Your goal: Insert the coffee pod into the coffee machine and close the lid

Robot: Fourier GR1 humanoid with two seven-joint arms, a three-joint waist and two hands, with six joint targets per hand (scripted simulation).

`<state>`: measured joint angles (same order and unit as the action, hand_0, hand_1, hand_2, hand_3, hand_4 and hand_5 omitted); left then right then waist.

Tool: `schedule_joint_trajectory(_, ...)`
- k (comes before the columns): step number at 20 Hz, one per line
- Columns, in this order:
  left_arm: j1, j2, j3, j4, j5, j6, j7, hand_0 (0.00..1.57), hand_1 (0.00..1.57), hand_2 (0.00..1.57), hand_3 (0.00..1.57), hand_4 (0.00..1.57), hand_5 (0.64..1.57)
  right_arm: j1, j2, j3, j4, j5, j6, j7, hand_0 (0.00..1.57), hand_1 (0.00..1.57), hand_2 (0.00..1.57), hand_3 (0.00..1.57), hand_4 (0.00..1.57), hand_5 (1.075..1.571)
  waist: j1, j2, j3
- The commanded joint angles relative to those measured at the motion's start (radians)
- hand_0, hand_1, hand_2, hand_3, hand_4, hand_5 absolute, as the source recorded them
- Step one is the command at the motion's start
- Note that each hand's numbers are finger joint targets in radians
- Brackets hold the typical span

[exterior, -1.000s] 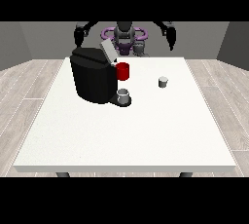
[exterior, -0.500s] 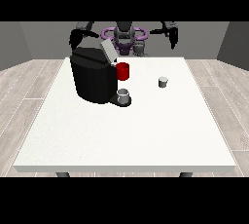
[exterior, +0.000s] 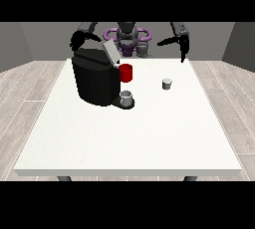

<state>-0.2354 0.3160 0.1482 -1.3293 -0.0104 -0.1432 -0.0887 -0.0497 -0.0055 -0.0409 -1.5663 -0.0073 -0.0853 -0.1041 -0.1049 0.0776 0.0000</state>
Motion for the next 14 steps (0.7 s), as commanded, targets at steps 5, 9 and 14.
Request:
schedule_joint_trajectory(5, -0.159, 0.048, 0.013, 0.219, -0.067, -0.002, 0.029, 0.0, 0.0, 0.0, 0.0, 0.0, 1.571, -0.077, 0.005, 0.015, 0.012, -0.002, -0.016, 0.025, 0.0, 0.0, 0.0, 0.0, 0.28, 1.571, -0.036, 0.073, -0.0001)
schedule_joint_trajectory(9, -0.205, 0.094, 0.071, 0.375, -0.074, 0.002, -0.061, 0.0, 0.0, 0.0, 0.0, 0.0, 1.571, -0.072, -0.011, 0.04, -0.023, 0.002, 0.019, 0.018, 0.0, 0.0, 0.0, 0.0, 0.34, 1.571, -0.077, 0.136, -0.0005)
schedule_joint_trajectory(14, -0.259, 0.127, 0.03, 0.429, -0.135, -0.018, -0.032, 0.0, 0.0, 0.0, 0.0, 0.0, 1.571, -0.143, 0.005, 0.04, 0.034, 0.026, -0.071, 0.101, 0.0, 0.0, 0.0, 0.0, 0.37, 1.571, -0.026, 0.127, -0.0003)
